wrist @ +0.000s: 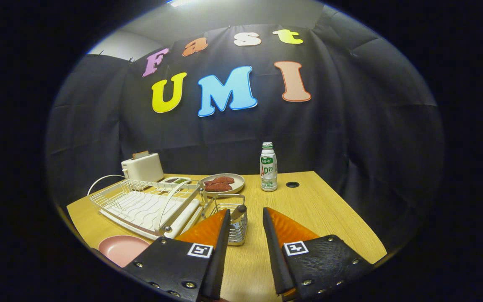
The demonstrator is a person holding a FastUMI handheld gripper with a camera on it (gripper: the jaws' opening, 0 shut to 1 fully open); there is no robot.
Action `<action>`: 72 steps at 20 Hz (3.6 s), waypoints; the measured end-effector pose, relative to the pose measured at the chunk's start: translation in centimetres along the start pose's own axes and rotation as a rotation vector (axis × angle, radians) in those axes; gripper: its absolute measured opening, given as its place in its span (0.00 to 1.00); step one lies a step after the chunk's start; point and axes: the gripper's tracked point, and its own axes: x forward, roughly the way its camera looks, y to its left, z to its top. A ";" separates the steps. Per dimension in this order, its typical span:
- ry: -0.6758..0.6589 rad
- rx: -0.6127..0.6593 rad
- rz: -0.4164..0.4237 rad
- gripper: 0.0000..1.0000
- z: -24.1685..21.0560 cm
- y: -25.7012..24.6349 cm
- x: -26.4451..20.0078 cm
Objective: Take the plate from the dish rack, then take the spoon from the basket and place it into the plate.
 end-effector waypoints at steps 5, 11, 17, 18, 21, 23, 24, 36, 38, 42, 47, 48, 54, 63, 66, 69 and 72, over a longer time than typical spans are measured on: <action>-0.029 0.024 0.025 0.47 -0.5 0.0 1.9; -0.072 0.036 0.041 0.47 0.5 0.7 5.0; -0.119 0.053 0.054 0.38 1.3 1.4 6.2; -0.123 0.059 0.048 0.32 1.0 1.3 6.5; -0.117 0.088 0.037 0.20 0.3 1.1 7.0; -0.113 0.089 0.024 0.24 0.3 0.9 7.2; -0.115 0.090 0.021 0.24 0.4 0.9 7.3; -0.037 0.098 0.012 0.05 2.1 1.9 8.5; -0.037 0.086 0.008 0.05 3.0 2.0 8.5; -0.031 0.062 0.019 0.05 4.4 2.4 8.7; -0.020 0.036 0.020 0.05 6.1 2.7 8.8; -0.021 0.033 0.021 0.05 6.6 2.7 8.8; -0.026 -0.006 0.012 0.05 9.9 3.4 8.3; -0.074 -0.072 -0.044 0.05 15.9 4.8 3.9; -0.082 -0.078 -0.065 0.05 17.1 5.2 2.1; -0.090 -0.071 -0.093 0.05 18.0 5.3 0.3; -0.091 -0.058 -0.109 0.05 18.6 5.9 -1.7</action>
